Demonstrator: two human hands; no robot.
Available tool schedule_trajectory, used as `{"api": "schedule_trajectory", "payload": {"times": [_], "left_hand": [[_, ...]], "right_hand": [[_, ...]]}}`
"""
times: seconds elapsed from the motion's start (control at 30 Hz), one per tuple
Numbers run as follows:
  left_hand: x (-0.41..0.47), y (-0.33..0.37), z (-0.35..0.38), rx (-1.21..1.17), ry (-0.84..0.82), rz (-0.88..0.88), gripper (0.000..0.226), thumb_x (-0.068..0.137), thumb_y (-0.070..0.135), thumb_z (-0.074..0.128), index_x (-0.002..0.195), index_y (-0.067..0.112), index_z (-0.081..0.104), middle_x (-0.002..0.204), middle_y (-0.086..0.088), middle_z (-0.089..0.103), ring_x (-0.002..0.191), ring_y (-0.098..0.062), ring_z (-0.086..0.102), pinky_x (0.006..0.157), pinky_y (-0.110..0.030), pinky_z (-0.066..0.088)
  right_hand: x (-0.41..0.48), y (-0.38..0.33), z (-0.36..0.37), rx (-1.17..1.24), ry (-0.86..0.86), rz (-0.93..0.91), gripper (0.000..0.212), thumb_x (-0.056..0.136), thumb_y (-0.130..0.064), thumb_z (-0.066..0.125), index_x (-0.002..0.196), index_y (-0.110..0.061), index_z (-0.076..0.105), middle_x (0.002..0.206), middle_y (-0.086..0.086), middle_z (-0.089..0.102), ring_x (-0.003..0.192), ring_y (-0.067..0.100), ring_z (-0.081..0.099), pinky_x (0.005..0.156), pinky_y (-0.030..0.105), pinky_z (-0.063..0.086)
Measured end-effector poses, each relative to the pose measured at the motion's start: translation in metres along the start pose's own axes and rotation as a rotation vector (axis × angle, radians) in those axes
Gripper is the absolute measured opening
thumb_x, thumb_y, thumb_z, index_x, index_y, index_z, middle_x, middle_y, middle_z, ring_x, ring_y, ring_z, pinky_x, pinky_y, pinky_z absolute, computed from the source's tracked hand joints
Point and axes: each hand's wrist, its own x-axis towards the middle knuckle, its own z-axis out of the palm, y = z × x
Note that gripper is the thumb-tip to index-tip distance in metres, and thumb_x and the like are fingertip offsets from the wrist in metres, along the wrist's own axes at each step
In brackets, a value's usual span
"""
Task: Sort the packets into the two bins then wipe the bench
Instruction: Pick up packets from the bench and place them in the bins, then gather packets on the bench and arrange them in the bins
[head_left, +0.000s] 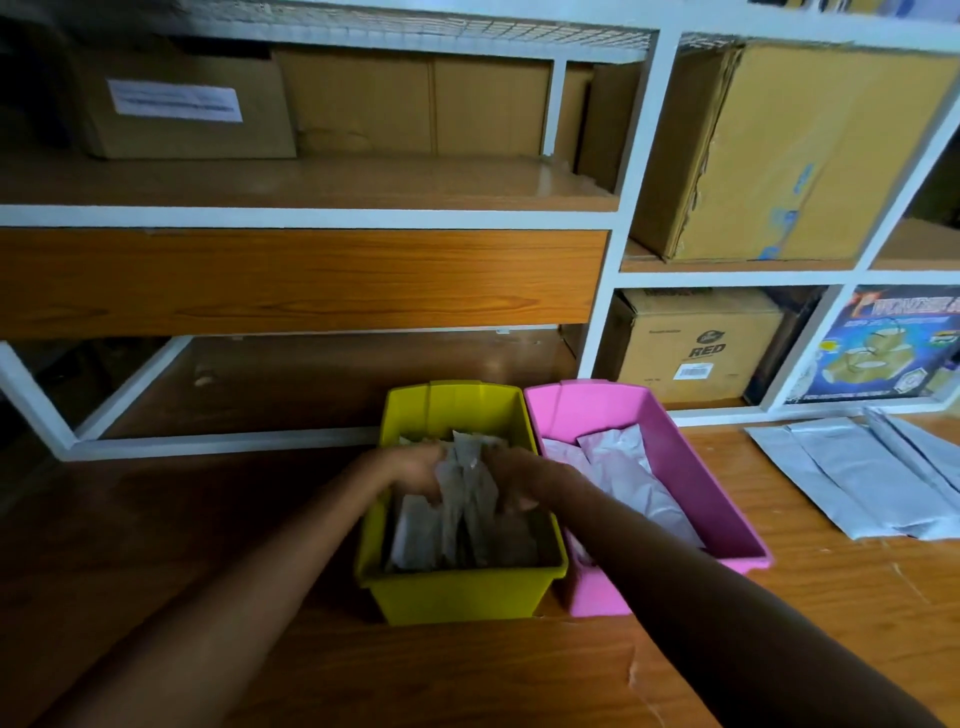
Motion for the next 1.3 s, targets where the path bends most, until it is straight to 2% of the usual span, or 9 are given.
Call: {"api": "schedule_trajectory", "payload": {"times": [0.07,0.17,0.3,0.4,0.63,0.83,1.0,1.2,1.3], "left_hand": [[-0.011,0.009,-0.008,-0.051,0.175,0.005,0.065,0.087,0.019,0.065,0.141,0.000,0.035,0.152,-0.017,0.029,0.138,-0.030,0.031,0.105,-0.035,0.038],[-0.035,0.035,-0.006,-0.122,0.523,0.075,0.073,0.092,0.018,0.059,0.150,0.004,0.018,0.160,-0.012,0.002,0.148,-0.024,0.000,0.119,-0.033,0.014],[-0.070,0.104,0.021,-0.289,0.912,0.251,0.069,0.092,0.021,0.060,0.149,0.005,0.024,0.159,-0.007,0.009,0.148,-0.017,0.003,0.119,-0.031,0.015],[-0.094,0.169,0.052,-0.384,1.036,0.390,0.057,0.095,0.022,0.055,0.146,0.006,0.034,0.158,-0.003,0.017,0.148,-0.015,0.010,0.117,-0.024,0.016],[-0.138,0.299,0.124,-0.632,1.021,0.598,0.056,0.093,0.026,0.053,0.141,0.000,0.041,0.152,-0.012,0.033,0.144,-0.020,0.026,0.117,-0.033,0.027],[-0.121,0.365,0.170,-0.697,0.845,0.671,0.050,0.095,0.023,0.048,0.140,0.003,0.043,0.152,-0.009,0.036,0.144,-0.018,0.028,0.115,-0.041,0.030],[-0.072,0.424,0.182,-0.726,0.720,0.671,0.052,0.096,0.032,0.043,0.142,0.008,0.041,0.155,-0.007,0.028,0.145,-0.017,0.023,0.118,-0.028,0.021],[0.018,0.492,0.165,-0.761,0.696,0.651,0.054,0.094,0.035,0.044,0.143,0.013,0.040,0.155,-0.005,0.030,0.144,-0.015,0.025,0.116,-0.035,0.028],[0.064,0.522,0.152,-0.748,0.691,0.625,0.052,0.094,0.032,0.047,0.143,0.015,0.039,0.155,-0.004,0.030,0.144,-0.014,0.025,0.115,-0.022,0.025]], "right_hand": [[-0.022,0.003,-0.020,0.062,0.091,-0.040,0.074,0.085,-0.024,0.069,0.143,0.003,0.033,0.145,0.024,0.039,0.138,0.035,0.034,0.112,0.036,0.031],[-0.080,0.018,-0.034,0.137,0.301,-0.065,0.080,0.079,-0.020,0.073,0.144,0.003,0.032,0.146,0.018,0.040,0.139,0.031,0.034,0.109,0.032,0.031],[-0.175,0.046,-0.026,0.276,0.521,0.019,0.090,0.085,-0.026,0.070,0.153,-0.007,0.015,0.161,0.010,0.013,0.147,0.021,0.020,0.113,0.028,0.025],[-0.238,0.068,0.000,0.345,0.627,0.059,0.089,0.085,-0.029,0.069,0.153,-0.014,0.014,0.161,0.008,0.014,0.147,0.021,0.020,0.114,0.029,0.026],[-0.370,0.114,0.064,0.517,0.784,0.270,0.089,0.083,-0.039,0.071,0.153,-0.025,0.018,0.161,0.000,0.013,0.139,0.026,0.038,0.110,0.030,0.034],[-0.422,0.162,0.100,0.580,0.883,0.437,0.081,0.086,-0.040,0.068,0.152,-0.027,0.022,0.160,-0.005,0.019,0.146,0.014,0.022,0.116,0.033,0.026],[-0.427,0.222,0.120,0.607,0.852,0.565,0.077,0.087,-0.039,0.067,0.151,-0.026,0.026,0.160,-0.003,0.020,0.145,0.018,0.024,0.115,0.032,0.023],[-0.414,0.324,0.122,0.656,0.889,0.699,0.067,0.088,-0.036,0.067,0.146,-0.023,0.038,0.155,-0.002,0.032,0.139,0.014,0.035,0.112,0.031,0.029],[-0.404,0.379,0.115,0.636,0.887,0.738,0.064,0.089,-0.036,0.065,0.145,-0.022,0.040,0.154,-0.002,0.035,0.133,0.011,0.041,0.107,0.030,0.033]]}}
